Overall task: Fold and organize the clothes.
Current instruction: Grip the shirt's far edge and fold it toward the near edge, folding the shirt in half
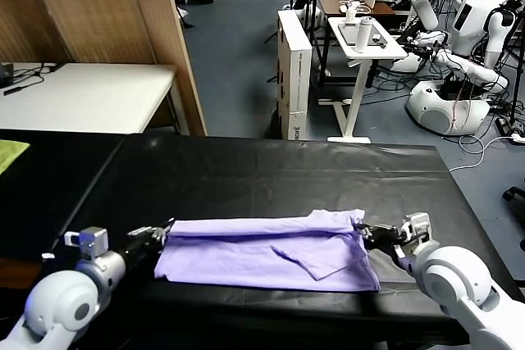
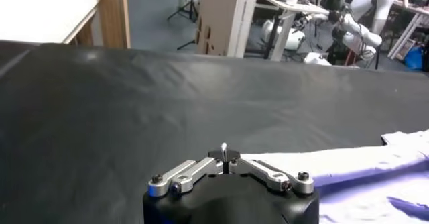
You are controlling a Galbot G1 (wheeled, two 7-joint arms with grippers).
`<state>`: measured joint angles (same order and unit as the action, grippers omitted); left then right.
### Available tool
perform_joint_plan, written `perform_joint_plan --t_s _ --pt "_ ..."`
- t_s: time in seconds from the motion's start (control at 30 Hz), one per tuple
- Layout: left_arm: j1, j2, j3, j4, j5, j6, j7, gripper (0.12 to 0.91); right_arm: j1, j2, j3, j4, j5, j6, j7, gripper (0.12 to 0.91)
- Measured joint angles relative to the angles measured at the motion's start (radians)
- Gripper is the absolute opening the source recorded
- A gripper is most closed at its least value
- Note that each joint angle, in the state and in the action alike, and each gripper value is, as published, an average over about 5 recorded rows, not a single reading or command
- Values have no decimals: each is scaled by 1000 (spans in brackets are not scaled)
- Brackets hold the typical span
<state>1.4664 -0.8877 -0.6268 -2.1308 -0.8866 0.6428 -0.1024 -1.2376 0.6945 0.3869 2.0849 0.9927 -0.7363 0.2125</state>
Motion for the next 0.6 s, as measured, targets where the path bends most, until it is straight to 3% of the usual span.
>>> perform_joint_plan --t_s 0.6 --pt "111 -46 -30 -19 33 -5 6 150 -54 -15 1 21 -8 0 -5 145"
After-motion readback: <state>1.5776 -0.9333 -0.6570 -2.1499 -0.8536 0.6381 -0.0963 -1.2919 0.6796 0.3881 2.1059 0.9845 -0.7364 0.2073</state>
